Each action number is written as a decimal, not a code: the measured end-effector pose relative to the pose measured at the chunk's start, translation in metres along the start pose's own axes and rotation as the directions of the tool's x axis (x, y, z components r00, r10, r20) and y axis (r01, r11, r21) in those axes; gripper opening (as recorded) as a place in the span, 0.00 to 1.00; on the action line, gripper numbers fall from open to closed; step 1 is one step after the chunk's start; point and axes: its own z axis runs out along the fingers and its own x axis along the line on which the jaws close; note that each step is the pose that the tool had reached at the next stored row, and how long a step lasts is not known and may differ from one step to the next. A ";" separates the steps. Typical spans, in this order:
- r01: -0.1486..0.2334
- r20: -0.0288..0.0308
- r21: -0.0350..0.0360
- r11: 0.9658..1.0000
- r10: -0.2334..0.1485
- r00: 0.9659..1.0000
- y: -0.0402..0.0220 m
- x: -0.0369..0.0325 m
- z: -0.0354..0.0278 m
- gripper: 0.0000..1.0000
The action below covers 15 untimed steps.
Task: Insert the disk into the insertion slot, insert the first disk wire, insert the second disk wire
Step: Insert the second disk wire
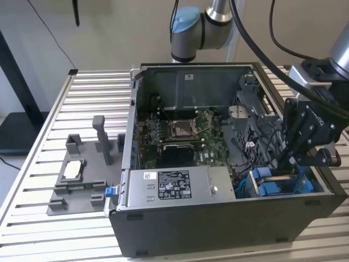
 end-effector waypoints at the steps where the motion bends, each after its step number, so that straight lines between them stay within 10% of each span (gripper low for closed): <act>1: 0.000 0.000 0.000 1.000 0.000 1.000 0.0001 0.0000 0.0000 0.16; 6: 0.000 0.000 0.001 1.000 0.000 1.000 0.0017 -0.0001 -0.0002 0.16; 11: 0.001 -0.001 0.022 1.000 -0.001 1.000 0.0021 0.0001 0.0002 0.16; 15: 0.002 0.000 0.024 1.000 -0.001 1.000 0.0026 0.0000 0.0005 0.16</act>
